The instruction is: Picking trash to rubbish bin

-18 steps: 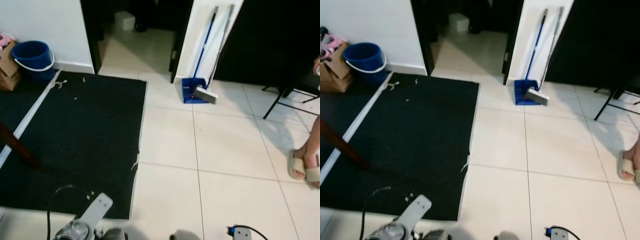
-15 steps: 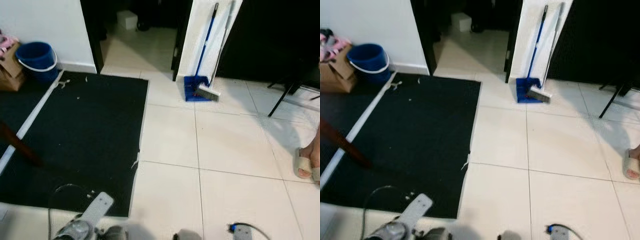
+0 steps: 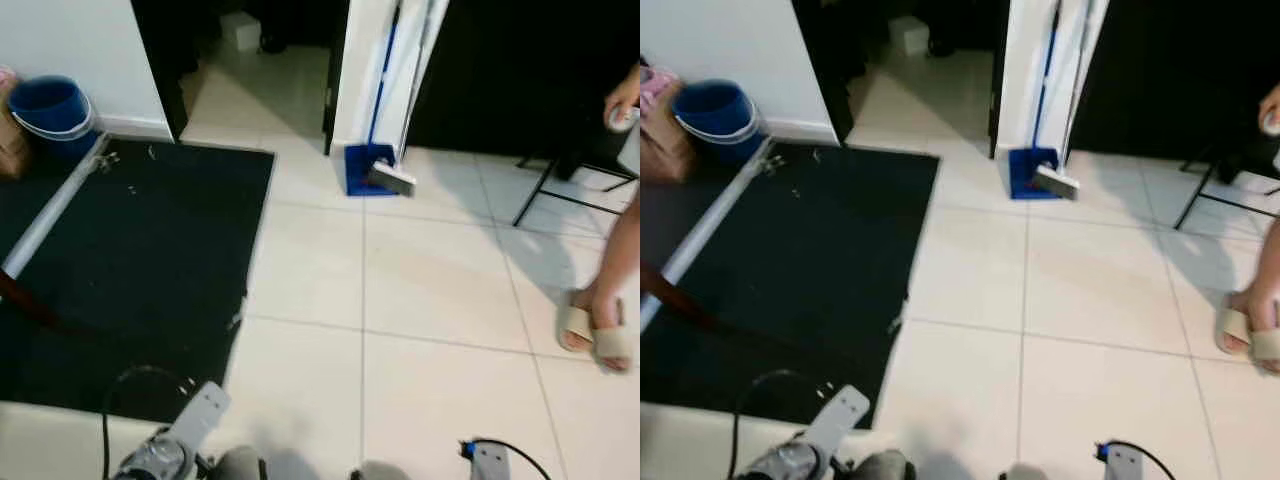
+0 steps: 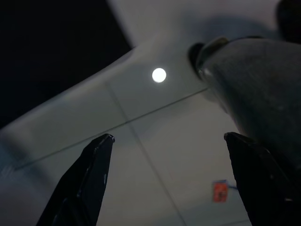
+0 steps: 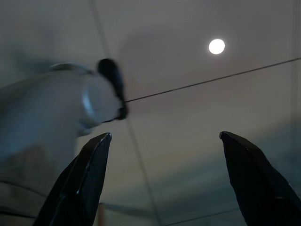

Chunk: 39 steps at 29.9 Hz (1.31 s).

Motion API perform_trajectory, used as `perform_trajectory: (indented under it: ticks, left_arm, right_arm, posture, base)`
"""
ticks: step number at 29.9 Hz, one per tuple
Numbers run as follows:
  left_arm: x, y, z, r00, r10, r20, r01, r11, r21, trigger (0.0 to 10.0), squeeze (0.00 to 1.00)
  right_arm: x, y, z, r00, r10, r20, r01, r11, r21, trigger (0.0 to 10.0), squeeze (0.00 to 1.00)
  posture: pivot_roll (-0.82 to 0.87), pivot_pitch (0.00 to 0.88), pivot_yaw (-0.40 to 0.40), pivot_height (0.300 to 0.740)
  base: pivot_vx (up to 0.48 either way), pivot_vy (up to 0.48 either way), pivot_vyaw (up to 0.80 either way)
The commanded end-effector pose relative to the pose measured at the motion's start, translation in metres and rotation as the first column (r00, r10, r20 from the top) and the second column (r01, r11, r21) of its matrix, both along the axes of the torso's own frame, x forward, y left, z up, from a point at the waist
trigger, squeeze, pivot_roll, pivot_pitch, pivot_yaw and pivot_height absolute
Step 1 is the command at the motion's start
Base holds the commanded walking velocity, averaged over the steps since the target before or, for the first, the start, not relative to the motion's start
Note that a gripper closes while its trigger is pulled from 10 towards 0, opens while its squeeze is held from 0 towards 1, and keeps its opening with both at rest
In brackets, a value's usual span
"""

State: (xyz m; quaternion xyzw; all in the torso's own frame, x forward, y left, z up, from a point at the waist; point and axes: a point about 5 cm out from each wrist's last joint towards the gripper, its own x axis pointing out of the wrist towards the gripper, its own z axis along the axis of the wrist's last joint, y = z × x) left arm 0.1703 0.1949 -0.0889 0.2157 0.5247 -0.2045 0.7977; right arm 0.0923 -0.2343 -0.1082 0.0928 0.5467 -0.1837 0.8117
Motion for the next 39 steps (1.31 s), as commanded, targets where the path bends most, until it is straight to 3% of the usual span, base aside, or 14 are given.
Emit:
perform_trajectory:
  ticks: [1,10,29,39]
  left_arm:
    - [-0.010,-0.004,-0.005,0.999,-0.010,-0.039,0.010,1.000,-0.014,10.0,0.00]
    - [-0.011,-0.005,-0.005,0.999,-0.011,-0.035,0.011,1.000,-0.005,10.0,0.00]
    - [-0.012,-0.005,-0.006,0.999,-0.019,-0.041,0.019,1.000,-0.004,10.0,0.00]
    - [-0.010,-0.005,-0.005,0.999,-0.028,-0.038,0.029,1.000,0.007,10.0,0.00]
  right_arm:
    - [-0.004,0.004,-0.002,1.000,-0.008,-0.009,0.008,1.000,0.014,10.0,0.00]
    - [-0.005,0.002,-0.002,1.000,-0.008,-0.011,0.008,1.000,0.015,10.0,0.00]
    - [-0.012,-0.002,-0.002,1.000,-0.005,-0.028,0.005,1.000,0.017,10.0,0.00]
    - [-0.007,0.012,-0.004,0.999,0.008,-0.032,-0.007,0.999,0.032,10.0,0.00]
  posture:
    - [0.14,0.086,-0.028,0.740]
    - [0.14,0.089,-0.028,0.740]
    - [0.14,0.095,-0.027,0.740]
    - [0.14,0.091,-0.028,0.740]
  base:
    - [0.000,-0.416,0.00]
    - [0.000,-0.070,0.00]
    - [0.000,0.000,-0.80]
    - [0.000,0.000,-0.80]
